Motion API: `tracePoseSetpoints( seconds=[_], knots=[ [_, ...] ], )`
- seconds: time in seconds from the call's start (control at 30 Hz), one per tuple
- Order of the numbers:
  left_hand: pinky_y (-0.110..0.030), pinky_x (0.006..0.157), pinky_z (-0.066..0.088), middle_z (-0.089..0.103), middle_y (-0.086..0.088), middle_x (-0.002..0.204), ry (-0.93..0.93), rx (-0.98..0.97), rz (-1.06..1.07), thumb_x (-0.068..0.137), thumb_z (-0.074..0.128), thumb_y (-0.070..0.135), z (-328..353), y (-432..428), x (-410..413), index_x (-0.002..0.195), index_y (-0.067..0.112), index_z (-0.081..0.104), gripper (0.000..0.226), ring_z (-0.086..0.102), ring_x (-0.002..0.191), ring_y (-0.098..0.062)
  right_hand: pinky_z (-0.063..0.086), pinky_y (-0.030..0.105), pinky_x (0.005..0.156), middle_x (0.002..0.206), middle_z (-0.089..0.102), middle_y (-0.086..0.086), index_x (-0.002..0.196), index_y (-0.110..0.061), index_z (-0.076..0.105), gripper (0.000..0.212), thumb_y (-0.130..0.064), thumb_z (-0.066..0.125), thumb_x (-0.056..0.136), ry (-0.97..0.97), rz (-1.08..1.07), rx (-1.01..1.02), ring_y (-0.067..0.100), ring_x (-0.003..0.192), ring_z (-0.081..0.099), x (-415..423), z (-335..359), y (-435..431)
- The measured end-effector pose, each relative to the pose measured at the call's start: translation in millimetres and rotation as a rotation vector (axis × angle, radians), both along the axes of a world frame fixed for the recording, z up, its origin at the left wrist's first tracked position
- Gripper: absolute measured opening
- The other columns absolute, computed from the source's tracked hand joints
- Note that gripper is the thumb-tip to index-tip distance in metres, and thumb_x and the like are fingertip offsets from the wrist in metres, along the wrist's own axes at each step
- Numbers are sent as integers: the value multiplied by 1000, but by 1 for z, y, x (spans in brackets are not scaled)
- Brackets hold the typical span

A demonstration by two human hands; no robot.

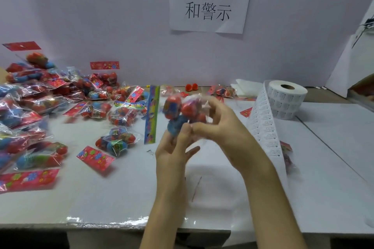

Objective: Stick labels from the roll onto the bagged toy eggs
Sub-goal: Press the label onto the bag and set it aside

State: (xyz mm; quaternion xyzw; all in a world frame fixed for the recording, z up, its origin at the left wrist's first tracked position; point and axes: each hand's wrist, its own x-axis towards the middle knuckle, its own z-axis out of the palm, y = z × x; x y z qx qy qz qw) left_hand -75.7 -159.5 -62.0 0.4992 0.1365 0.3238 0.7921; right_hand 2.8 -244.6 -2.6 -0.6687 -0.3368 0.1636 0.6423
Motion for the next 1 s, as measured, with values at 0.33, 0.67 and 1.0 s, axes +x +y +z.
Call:
tracePoseSetpoints(
  seconds=[0.33,0.67,1.0],
  knots=[
    [-22,78,57,77,-13,100,-25,-17,22,84,77,30,-5,3,-2,107,10,77,31,73,97,-24,53,28,73,99,73,-1,109,-21,71,45,-55,64,81,79,-172,-41,11,85,67,-12,-39,-26],
    [-26,68,60,76,-11,104,71,119,-37,87,78,6,-11,3,2,121,21,68,39,76,94,-29,56,28,64,93,73,-4,103,-19,71,12,-15,72,92,65,-186,-33,11,74,69,-7,-41,-37],
    [-27,50,56,78,-3,83,122,196,-5,80,72,47,-3,-4,-3,85,27,80,22,75,69,-23,51,35,60,83,71,11,107,-16,68,42,-7,68,65,23,-64,-96,22,71,62,-4,-46,-41]
  ],
)
